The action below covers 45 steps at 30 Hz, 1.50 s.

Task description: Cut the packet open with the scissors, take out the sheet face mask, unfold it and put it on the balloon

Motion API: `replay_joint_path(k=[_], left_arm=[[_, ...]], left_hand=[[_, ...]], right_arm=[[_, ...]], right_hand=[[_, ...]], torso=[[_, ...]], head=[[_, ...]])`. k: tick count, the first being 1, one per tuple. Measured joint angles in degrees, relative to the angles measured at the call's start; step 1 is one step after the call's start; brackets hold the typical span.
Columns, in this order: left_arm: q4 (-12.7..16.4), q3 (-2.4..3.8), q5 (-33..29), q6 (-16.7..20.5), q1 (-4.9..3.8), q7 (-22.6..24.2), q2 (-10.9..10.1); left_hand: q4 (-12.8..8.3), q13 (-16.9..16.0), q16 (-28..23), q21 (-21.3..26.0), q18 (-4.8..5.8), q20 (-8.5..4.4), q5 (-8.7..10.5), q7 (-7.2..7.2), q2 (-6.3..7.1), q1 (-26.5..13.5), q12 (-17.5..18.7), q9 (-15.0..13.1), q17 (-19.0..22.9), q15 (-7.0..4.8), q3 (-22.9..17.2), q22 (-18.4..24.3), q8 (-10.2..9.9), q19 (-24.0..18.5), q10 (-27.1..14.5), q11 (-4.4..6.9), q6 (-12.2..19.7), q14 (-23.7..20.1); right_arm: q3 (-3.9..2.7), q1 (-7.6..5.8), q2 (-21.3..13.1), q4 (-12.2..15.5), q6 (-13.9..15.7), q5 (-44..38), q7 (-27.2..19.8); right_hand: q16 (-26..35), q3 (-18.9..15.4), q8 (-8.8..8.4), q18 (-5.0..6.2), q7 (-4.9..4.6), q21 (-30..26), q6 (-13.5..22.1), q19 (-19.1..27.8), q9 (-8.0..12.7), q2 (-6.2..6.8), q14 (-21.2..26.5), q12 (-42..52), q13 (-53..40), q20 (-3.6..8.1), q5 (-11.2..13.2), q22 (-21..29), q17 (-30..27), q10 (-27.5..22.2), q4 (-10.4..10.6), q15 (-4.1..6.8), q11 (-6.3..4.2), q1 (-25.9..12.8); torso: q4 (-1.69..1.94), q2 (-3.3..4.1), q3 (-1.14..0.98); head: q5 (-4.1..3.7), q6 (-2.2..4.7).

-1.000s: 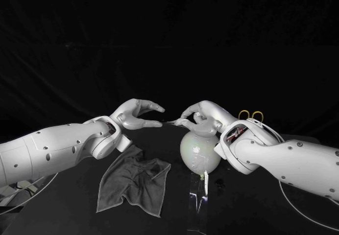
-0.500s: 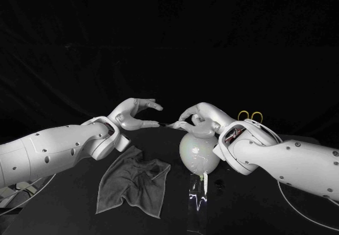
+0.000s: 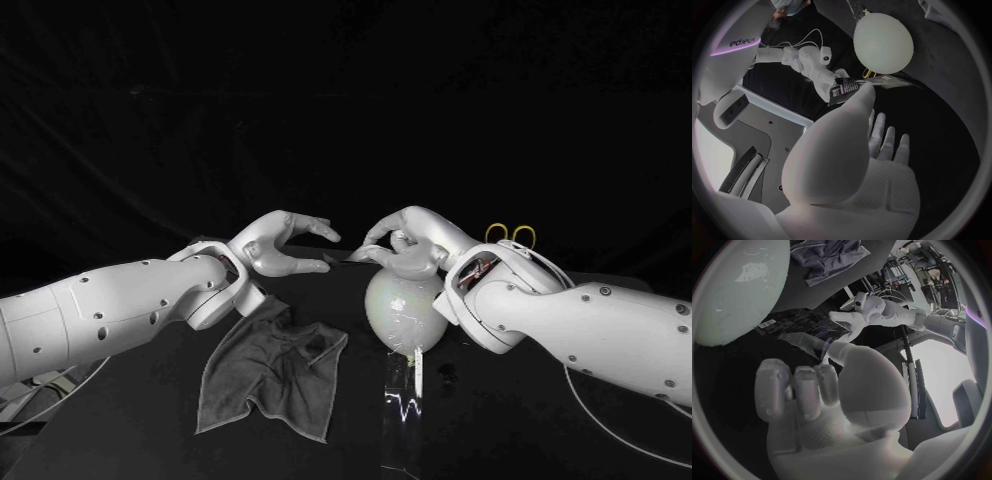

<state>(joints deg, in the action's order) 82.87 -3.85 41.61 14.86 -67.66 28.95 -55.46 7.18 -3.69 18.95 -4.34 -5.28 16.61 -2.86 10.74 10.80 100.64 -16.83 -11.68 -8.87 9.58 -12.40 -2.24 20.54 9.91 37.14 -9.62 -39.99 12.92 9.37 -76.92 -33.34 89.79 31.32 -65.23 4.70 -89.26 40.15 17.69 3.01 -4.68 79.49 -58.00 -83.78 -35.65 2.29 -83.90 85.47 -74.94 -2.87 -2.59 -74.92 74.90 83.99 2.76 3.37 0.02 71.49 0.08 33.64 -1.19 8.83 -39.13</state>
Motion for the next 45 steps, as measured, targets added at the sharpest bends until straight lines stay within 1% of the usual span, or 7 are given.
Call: replay_joint_path(k=[7, 20, 24, 26, 32, 35, 45], left_arm=[[-0.64, -0.05, 1.17, -1.21, 0.42, -0.61, 0.13], [-0.82, -0.11, 1.16, -2.05, 0.99, -0.97, 1.17], [-0.83, -0.11, 0.33, -2.03, 1.02, -0.94, 1.82], [-0.85, -0.11, -0.13, -2.01, 1.03, -0.91, 2.12], [-1.24, -0.11, -1.55, -1.96, 1.07, -0.95, 2.92], [-1.44, -0.11, -2.02, -1.94, 1.08, -1.11, 3.05], [-1.54, -0.05, -2.4, -1.96, 1.08, -1.9, 3.11]], left_hand=[[-1.17, -0.01, -1.84, 0.0, -0.96, -0.02, 0.0, 0.02, 0.24, 0.24, 2.38, 0.25, 1.01, 0.06, -3.84, 0.25, -0.7, 0.15, 1.09, -0.11, -0.13, 1.44], [-0.63, -0.01, -2.16, 0.0, -1.85, 0.09, 0.0, 0.02, 1.12, -2.52, 4.43, 0.69, 1.24, 1.06, -3.75, 0.24, -1.82, 1.94, 2.16, -1.18, -0.13, 4.53], [0.24, -0.02, -1.46, -0.82, -2.72, 0.27, 0.0, 0.04, 0.47, -4.82, 5.17, 0.65, 1.03, 2.15, -1.25, -0.15, -2.04, 5.01, 4.45, -2.63, -0.7, 8.53], [0.49, -0.12, 2.91, -3.45, -2.73, 0.29, 0.0, 0.24, -0.46, -5.76, 4.98, 0.34, -0.87, 2.69, -0.73, -1.24, -1.43, 12.0, 7.6, -3.49, -2.63, 16.95], [3.45, -0.3, 6.78, -10.34, -3.21, -0.05, 0.0, 1.46, -4.28, -7.65, 3.19, -0.26, -2.43, -0.08, -2.88, -3.72, 0.9, 29.58, 16.59, -0.99, -9.67, 29.03], [4.85, 0.06, 6.78, -10.76, -4.56, -0.1, 0.0, 1.15, -5.36, -7.42, 3.79, -0.24, -2.45, -1.1, -5.02, -3.73, 1.07, 32.08, 19.55, 0.03, -11.97, 32.15], [4.3, 0.01, 6.76, -13.84, -4.58, -2.57, 0.36, -0.83, -7.42, -7.23, 4.81, -1.53, -2.33, -4.14, -10.13, -4.54, 4.57, 38.56, 29.47, 2.86, -15.65, 41.92]], right_arm=[[-0.02, 0.0, 0.05, 0.08, 0.08, 0.26, -0.16], [-0.02, 0.0, 0.41, 0.14, 0.11, 0.88, -0.38], [-0.02, 0.0, 0.59, 0.28, 0.11, 1.1, -0.43], [-0.02, 0.01, 0.67, 0.35, 0.11, 1.16, -0.47], [-0.05, 0.03, 0.75, 0.39, 0.18, 1.37, -0.59], [-0.05, 0.03, 0.69, 0.38, 0.21, 1.47, -0.63], [-0.01, 0.09, 0.56, 0.29, 0.21, 1.78, -0.73]], right_hand=[[-0.11, -0.01, 0.0, 0.0, 0.0, 0.0, 0.0, 0.01, 0.0, 0.01, 0.0, -0.08, 0.04, -0.01, -0.06, -0.03, 0.01, -0.09, 0.0, 0.0, 0.08, 0.0], [-0.06, 0.18, 0.0, 0.0, 0.0, -0.01, 0.0, 0.03, 0.0, 0.28, 0.0, 0.11, 0.0, -0.01, -0.05, -0.03, 0.05, -0.09, -0.14, 0.0, 0.08, -0.17], [-0.05, 0.25, 0.0, 0.0, 0.0, -0.01, 0.0, 0.04, 0.0, 0.26, 0.0, 0.11, -0.01, -0.01, -0.03, -0.02, 0.04, -0.09, -0.08, 0.0, 0.08, -0.17], [-0.05, 0.25, 0.0, 0.0, 0.0, -0.01, 0.0, 0.04, 0.0, 0.21, 0.0, 0.11, -0.02, -0.01, -0.03, 0.0, 0.04, -0.09, -0.08, 0.0, 0.08, -0.22], [0.07, 0.25, 0.0, 0.0, 0.0, -0.01, 0.0, 0.21, 0.0, 0.17, 0.0, 0.1, -0.01, -0.02, 0.08, 0.01, 0.0, -0.09, -0.08, 0.0, 0.08, -0.25], [0.09, 0.24, 0.0, 0.0, 0.0, -0.01, 0.0, 0.21, 0.0, 0.1, 0.0, 0.1, -0.01, -0.02, 0.09, 0.01, 0.0, -0.09, -0.08, 0.0, 0.08, -0.31], [-0.12, 0.24, 0.0, 0.0, 0.0, -0.02, 0.0, 0.22, 0.01, -0.13, 0.0, -0.01, 0.03, -0.02, 0.0, -0.03, 0.01, -0.09, -0.08, 0.0, 0.08, -0.4]], torso=[[0.03, -0.03, 0.0], [0.05, -0.03, 0.02], [0.05, -0.02, 0.02], [0.05, -0.02, 0.01], [0.03, -0.02, 0.01], [0.03, -0.03, 0.01], [0.04, -0.03, 0.01]], head=[[-0.04, 0.14], [0.12, 0.29], [0.13, 0.31], [0.13, 0.35], [0.13, 0.4], [0.13, 0.41], [0.0, 0.51]])
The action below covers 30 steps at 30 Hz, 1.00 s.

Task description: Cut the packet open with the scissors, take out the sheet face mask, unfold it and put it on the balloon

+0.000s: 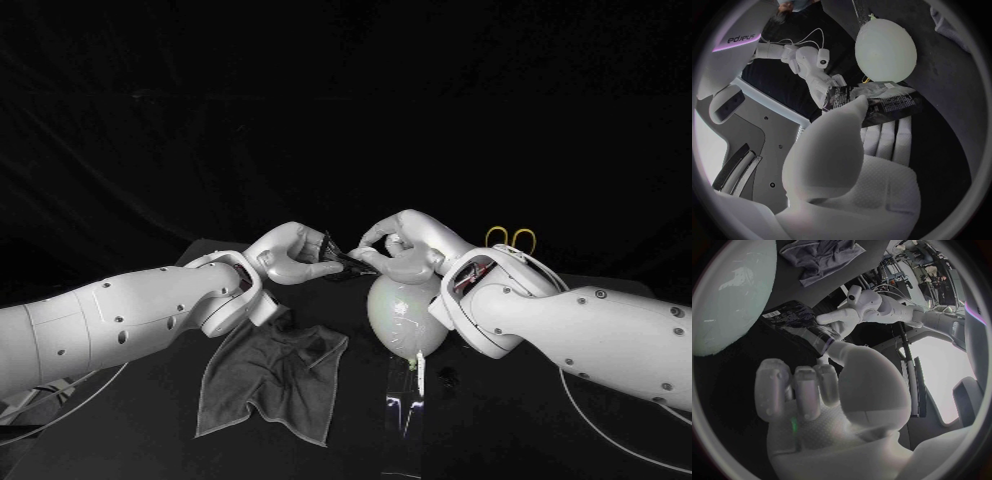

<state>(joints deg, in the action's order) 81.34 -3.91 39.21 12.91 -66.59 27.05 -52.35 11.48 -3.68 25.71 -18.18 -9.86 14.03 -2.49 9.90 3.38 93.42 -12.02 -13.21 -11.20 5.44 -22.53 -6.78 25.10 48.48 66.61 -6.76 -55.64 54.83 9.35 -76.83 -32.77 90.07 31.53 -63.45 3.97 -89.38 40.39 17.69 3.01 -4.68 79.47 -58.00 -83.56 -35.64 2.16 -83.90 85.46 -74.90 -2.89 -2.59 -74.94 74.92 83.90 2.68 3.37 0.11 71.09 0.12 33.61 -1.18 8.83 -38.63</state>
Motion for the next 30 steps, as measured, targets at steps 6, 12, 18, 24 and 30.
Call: replay_joint_path(k=[6, 12, 18, 24, 30], left_arm=[[0.09, 0.03, 0.28, -0.13, 0.0, -0.39, -0.02], [0.17, 0.08, 0.68, -0.4, 0.0, -0.73, -0.04], [0.24, 0.13, 0.87, -0.73, -0.03, -0.99, -0.1], [0.23, 0.14, 0.96, -1.0, -0.04, -1.33, -0.17], [0.1, 0.08, 1.04, -1.2, 0.01, -1.91, -0.34]], left_hand=[[-0.74, 0.02, -0.87, -0.81, 0.02, -0.31, -0.04, -0.1, -0.36, -0.42, 0.88, 0.0, 0.33, -0.53, -0.82, -0.22, 1.01, 0.69, 1.52, 0.53, 0.1, 1.51], [-1.12, 0.02, -1.15, -0.91, 0.04, -0.41, -0.04, -0.24, -0.48, -0.58, 1.21, 0.0, 0.37, -0.72, -1.2, -0.32, 1.38, 0.79, 2.23, 0.62, 0.25, 2.12], [-1.13, 0.03, -1.19, -1.07, 0.06, -0.62, -0.04, -0.3, -0.41, -0.65, 1.21, 0.0, 0.4, -0.54, -1.21, -0.38, 1.49, 0.99, 2.52, 0.72, 0.32, 2.33], [-1.37, 0.02, -1.38, -1.29, 0.08, -0.62, -0.04, -0.47, -0.34, -0.72, 1.44, 0.0, 0.45, -0.72, -1.45, -0.43, 1.49, 0.99, 2.52, 0.72, 0.51, 2.51], [-1.53, 0.01, -1.38, -1.29, 0.11, -0.62, -0.04, -0.48, -0.27, -0.79, 1.7, 0.0, 0.45, -0.72, -1.6, -0.44, 1.5, 0.99, 2.93, 0.71, 0.51, 2.52]], right_arm=[[0.02, 0.02, 0.01, -0.31, 0.01, 0.34, -0.12], [0.05, 0.06, 0.06, -0.76, 0.3, 0.68, -0.41], [0.06, 0.09, -0.07, -0.95, 0.92, 0.86, -0.82], [0.01, 0.09, -0.19, -1.22, 1.32, 0.89, -1.33], [-0.08, 0.0, -0.38, -1.46, 1.59, 0.89, -1.76]], right_hand=[[0.0, -0.01, 0.0, 0.0, 0.0, -0.07, 0.0, 0.0, 0.33, -0.16, 0.0, -0.11, -0.01, 0.0, -0.03, -0.01, 0.04, 0.0, -0.01, 0.0, 0.0, -0.16], [0.06, -0.39, -0.02, 0.0, 0.01, -0.63, 0.01, 0.01, 0.34, -0.4, 0.0, -2.25, -0.04, 0.0, -0.04, 0.0, 0.03, 0.0, 0.43, 0.0, 0.0, -1.25], [0.08, -0.45, -0.02, 0.0, -0.29, -0.97, 0.96, 0.01, 0.34, -0.35, 0.0, -4.29, -0.05, 0.0, -0.04, 0.02, 0.03, 0.0, 0.68, 0.0, 0.0, -2.2], [0.19, 2.73, -2.08, 0.0, -2.02, -1.6, 4.97, 0.05, 0.2, -2.51, -0.04, -5.44, -0.05, -0.55, -0.05, 0.04, -0.02, 0.06, 2.05, -1.06, 1.42, -2.9], [0.29, 3.93, -4.73, 0.0, -3.26, -2.06, 6.79, 0.27, 1.58, -3.25, -0.11, -6.1, -0.03, -1.36, -0.08, 0.02, -0.01, 0.08, 2.95, -2.17, 2.52, -2.63]], torso=[[0.0, 0.0, 0.01], [-0.01, 0.0, 0.02], [-0.01, 0.0, 0.01], [-0.02, 0.0, 0.0], [-0.02, -0.01, -0.01]], head=[[-0.08, 0.01], [-0.13, 0.08], [-0.25, 0.17], [-0.32, 0.22], [-0.41, 0.25]])
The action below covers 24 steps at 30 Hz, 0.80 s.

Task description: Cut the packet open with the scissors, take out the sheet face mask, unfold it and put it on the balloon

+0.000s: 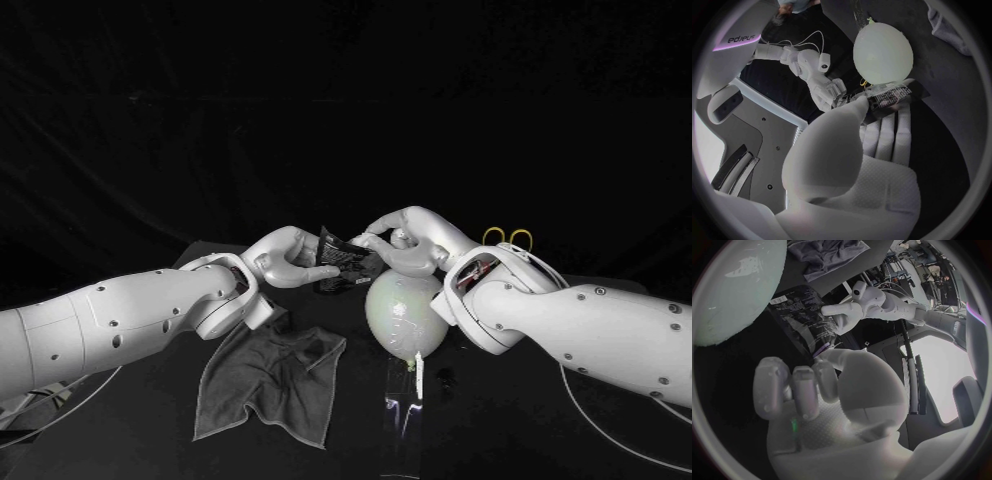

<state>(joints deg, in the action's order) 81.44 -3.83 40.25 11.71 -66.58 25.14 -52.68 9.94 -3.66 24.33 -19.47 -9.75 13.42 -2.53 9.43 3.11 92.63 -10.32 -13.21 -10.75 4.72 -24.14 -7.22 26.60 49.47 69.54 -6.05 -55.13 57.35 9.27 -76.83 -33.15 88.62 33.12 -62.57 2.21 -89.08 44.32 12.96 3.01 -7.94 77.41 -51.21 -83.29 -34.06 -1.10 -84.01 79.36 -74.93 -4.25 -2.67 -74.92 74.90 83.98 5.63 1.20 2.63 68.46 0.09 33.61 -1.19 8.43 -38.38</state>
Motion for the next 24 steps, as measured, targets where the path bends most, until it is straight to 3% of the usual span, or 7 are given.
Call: replay_joint_path(k=[7, 16, 21, 24], left_arm=[[-0.14, -0.04, 0.09, -0.17, 0.05, -0.66, -0.13], [-0.18, -0.07, 0.15, -0.31, 0.09, -1.24, -0.3], [-0.13, -0.07, 0.14, -0.38, 0.09, -1.41, -0.38], [-0.11, -0.09, 0.14, -0.41, 0.1, -1.48, -0.39]], left_hand=[[0.0, 0.0, -0.26, 0.0, 0.03, 0.0, 0.02, -0.01, -0.08, -0.24, 0.01, 0.0, 0.0, 0.0, 0.0, -0.06, 0.06, 0.0, 0.0, 0.0, 0.01, 0.39], [-0.16, 0.0, -0.26, -0.23, 0.06, 0.0, 0.04, -0.09, -0.06, -0.53, 0.01, 0.0, 0.05, 0.01, -0.15, -0.13, 0.44, 0.0, 0.0, 0.0, 0.1, 0.39], [-0.16, 0.0, -0.49, -0.23, 0.07, 0.0, 0.13, -0.1, 0.01, -0.61, 0.35, 0.0, 0.05, 0.01, -0.15, -0.13, 0.53, -0.01, 0.11, 0.11, 0.1, 0.39], [-0.16, 0.0, -0.49, -0.23, 0.08, 0.0, 0.15, -0.1, 0.08, -0.68, 0.39, 0.0, 0.05, 0.01, -0.15, -0.12, 0.55, -0.01, 0.21, 0.21, 0.11, 0.39]], right_arm=[[-0.08, -0.11, -0.28, -0.02, 0.28, 0.03, -0.54], [-0.1, -0.19, -0.38, 0.02, 0.49, 0.06, -1.14], [-0.12, -0.23, -0.35, -0.1, 0.82, -0.09, -1.24], [-0.14, -0.25, -0.28, -0.12, 1.01, -0.31, -1.22]], right_hand=[[0.2, 0.34, -1.03, 0.0, -0.43, -0.44, 0.43, 0.22, 0.77, -0.59, -0.02, -0.28, 0.03, -0.41, -0.01, -0.02, 0.01, -0.02, 0.43, -0.21, 0.39, -0.17], [0.24, 0.43, -1.68, 0.0, -0.59, -0.56, 0.56, 0.31, 1.37, -0.35, 0.09, -0.32, 0.0, -0.52, -0.13, -0.02, 0.05, -0.04, 0.79, -0.5, 0.79, -0.7], [-0.08, 0.43, -1.11, -0.01, 0.31, -0.58, -2.31, 0.11, 1.55, -0.3, 0.09, -0.18, -0.01, -0.71, -0.12, -0.01, 0.05, -0.02, 0.12, -0.5, 0.77, -0.65], [-0.16, 0.03, -0.08, -0.01, 1.07, -0.07, -4.36, 0.11, 1.55, 1.0, 0.17, 0.46, -0.02, -0.71, -0.11, 0.0, 0.05, 0.12, -0.43, -0.31, -0.08, -0.01]], torso=[[0.0, 0.01, 0.01], [0.02, 0.01, 0.02], [0.03, 0.0, 0.02], [0.03, 0.01, 0.02]], head=[[-0.03, 0.03], [0.07, 0.07], [0.09, 0.2], [0.09, 0.23]])
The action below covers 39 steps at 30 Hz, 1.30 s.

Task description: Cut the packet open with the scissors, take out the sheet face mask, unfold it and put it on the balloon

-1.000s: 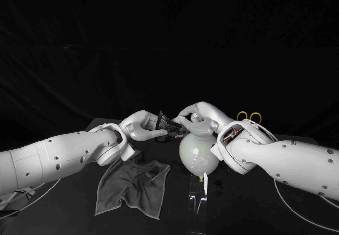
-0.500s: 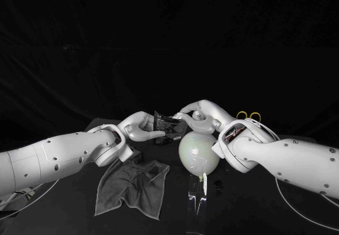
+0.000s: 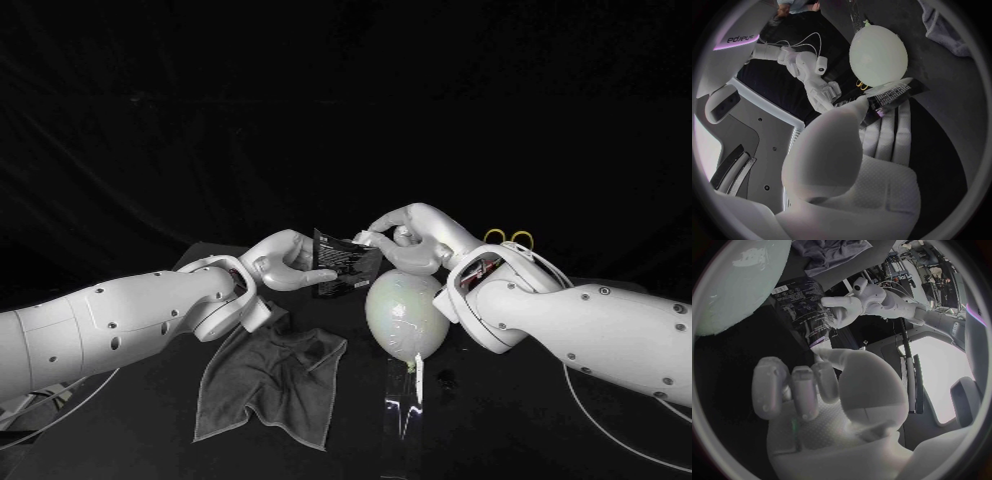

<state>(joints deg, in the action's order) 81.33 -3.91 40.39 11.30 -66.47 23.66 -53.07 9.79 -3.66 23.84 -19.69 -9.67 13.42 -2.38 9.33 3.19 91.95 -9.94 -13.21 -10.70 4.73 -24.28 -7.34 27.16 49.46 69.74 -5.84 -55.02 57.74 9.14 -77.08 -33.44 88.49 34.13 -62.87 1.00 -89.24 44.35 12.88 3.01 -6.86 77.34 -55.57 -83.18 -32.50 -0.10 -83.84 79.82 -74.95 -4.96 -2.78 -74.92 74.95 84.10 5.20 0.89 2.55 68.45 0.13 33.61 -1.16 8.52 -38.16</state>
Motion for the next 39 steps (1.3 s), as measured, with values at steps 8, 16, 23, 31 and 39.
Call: replay_joint_path(k=[8, 16, 23, 31, 39], left_arm=[[0.1, 0.0, -0.02, -0.04, 0.01, -0.12, -0.03], [0.12, -0.04, -0.03, -0.06, 0.04, -0.27, -0.04], [0.12, -0.04, -0.02, -0.08, 0.05, -0.41, -0.06], [0.09, -0.04, -0.02, -0.1, 0.05, -0.53, -0.06], [0.08, -0.04, -0.01, -0.12, 0.05, -0.59, -0.06]], left_hand=[[0.0, 0.0, 0.0, 0.0, 0.01, 0.0, 0.05, -0.06, -0.03, 0.03, 0.01, 0.0, 0.0, -0.22, 0.0, 0.0, 0.01, 0.0, 0.0, 0.0, 0.06, 0.22], [-0.16, 0.0, 0.0, 0.0, 0.35, -0.21, -0.15, 0.05, -0.1, 0.11, 0.01, 0.0, 0.0, -0.22, -0.15, -0.06, 0.01, 0.21, 0.21, -0.21, -0.05, 0.22], [-0.16, 0.0, 0.0, -0.21, 0.42, -0.21, -0.15, 0.05, -0.23, 0.25, 0.0, 0.0, 0.05, -0.17, -0.15, -0.06, -0.01, 0.21, 0.2, -0.21, -0.05, 0.27], [-0.34, 0.01, -0.23, -0.21, 0.43, -0.21, -0.15, 0.03, -0.23, 0.25, 0.01, 0.0, 0.05, -0.02, -0.32, -0.11, -0.07, 0.21, 0.2, -0.21, -0.03, 0.42], [-0.34, 0.01, -0.23, -0.21, 0.45, -0.21, -0.13, 0.02, -0.22, 0.25, 0.25, 0.0, 0.05, -0.01, -0.32, -0.11, 0.1, 0.21, 0.2, -0.22, -0.02, 0.42]], right_arm=[[-0.01, -0.02, 0.11, -0.14, 0.33, -0.87, 0.32], [-0.05, -0.24, 0.22, -0.49, -1.19, -0.35, 0.33], [-0.05, -0.29, 0.15, -0.54, -2.07, 1.2, 0.08], [-0.05, -0.3, 0.07, -0.54, -2.63, 2.74, -0.26], [-0.05, -0.32, 0.11, -0.69, -2.67, 3.73, -0.54]], right_hand=[[0.0, 0.0, 0.0, 0.0, 0.73, 0.38, -0.74, -0.34, 0.0, 0.72, -0.09, -0.02, 0.0, 0.35, 0.0, 0.01, -0.05, 0.03, 0.0, 0.87, -0.81, 0.0], [0.6, -5.31, -1.22, -0.01, -1.21, -2.48, 2.66, 1.36, -0.74, 6.25, -0.21, -3.78, 0.05, 0.18, -0.1, -0.02, -0.04, -0.17, -0.27, 0.08, 0.45, -1.19], [0.73, -9.84, -2.38, 0.0, -1.69, -2.5, 3.15, 1.23, 0.18, 7.37, -0.17, -3.78, 0.04, -0.2, -0.1, -0.03, -0.02, -0.26, 0.79, -0.09, 0.77, -1.91], [0.82, -11.63, -2.71, 0.0, -1.69, -2.51, 3.15, 1.43, 0.42, 7.64, -0.17, -3.79, 0.02, -0.4, -0.1, -0.03, 0.0, -0.26, 1.21, -0.09, 0.77, -1.64], [0.49, -12.0, -1.77, 0.0, -0.41, -2.02, 0.13, 1.22, -0.03, 5.89, -0.17, -3.34, 0.0, -0.61, -0.1, 0.01, 0.0, -0.04, 0.93, -0.09, 0.53, 0.73]], torso=[[0.02, 0.0, 0.01], [-0.03, -0.02, 0.01], [-0.03, -0.01, -0.02], [-0.02, -0.01, -0.02], [0.0, 0.01, -0.01]], head=[[-0.09, 0.09], [0.04, 0.05], [0.08, 0.07], [0.09, 0.07], [0.06, 0.03]])
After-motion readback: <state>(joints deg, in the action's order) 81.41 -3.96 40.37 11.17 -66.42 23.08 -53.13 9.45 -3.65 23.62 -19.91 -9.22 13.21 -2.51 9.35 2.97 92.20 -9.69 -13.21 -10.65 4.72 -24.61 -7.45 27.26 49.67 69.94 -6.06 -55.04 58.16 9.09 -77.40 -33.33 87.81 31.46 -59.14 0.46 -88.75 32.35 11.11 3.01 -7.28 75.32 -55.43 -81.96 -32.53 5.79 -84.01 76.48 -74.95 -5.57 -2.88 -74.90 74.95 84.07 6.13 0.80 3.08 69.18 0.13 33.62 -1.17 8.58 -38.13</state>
